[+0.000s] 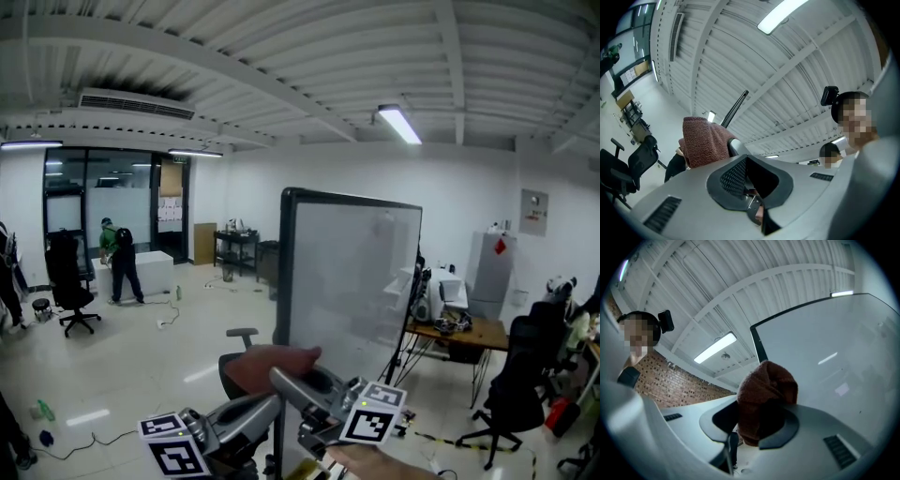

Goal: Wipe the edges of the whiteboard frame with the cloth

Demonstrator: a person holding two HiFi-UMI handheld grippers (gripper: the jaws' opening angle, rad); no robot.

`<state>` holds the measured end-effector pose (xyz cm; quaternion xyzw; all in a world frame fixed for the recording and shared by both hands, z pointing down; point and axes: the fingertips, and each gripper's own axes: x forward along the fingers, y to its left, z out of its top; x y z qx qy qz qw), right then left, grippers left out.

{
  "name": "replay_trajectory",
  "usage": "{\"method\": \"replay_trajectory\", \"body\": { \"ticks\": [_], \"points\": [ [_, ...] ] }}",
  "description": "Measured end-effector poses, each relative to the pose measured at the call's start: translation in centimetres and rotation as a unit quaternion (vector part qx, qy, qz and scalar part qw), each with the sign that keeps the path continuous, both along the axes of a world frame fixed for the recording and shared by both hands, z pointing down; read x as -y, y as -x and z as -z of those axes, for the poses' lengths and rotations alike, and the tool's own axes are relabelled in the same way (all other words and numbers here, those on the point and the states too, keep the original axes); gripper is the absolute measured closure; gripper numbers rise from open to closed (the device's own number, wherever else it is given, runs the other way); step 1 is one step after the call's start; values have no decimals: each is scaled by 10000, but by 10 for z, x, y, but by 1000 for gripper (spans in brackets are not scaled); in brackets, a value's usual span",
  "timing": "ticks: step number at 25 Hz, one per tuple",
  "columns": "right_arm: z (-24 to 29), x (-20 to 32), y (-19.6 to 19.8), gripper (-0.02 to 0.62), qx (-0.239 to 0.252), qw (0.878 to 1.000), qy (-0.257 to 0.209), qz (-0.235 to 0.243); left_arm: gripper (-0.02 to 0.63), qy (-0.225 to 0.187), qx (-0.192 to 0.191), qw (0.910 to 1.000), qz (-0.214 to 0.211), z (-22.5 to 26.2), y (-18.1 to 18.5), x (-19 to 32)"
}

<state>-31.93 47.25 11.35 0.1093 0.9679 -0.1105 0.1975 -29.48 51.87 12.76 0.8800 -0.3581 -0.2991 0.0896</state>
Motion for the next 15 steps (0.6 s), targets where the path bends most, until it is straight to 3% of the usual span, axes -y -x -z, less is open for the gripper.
{"method": "replay_trajectory", "body": {
  "ticks": [15],
  "points": [
    [66,-6,-2,479,-194,9940,-1053,-230,618,-287,469,9985,66,53,-9,6]
  ]
}}
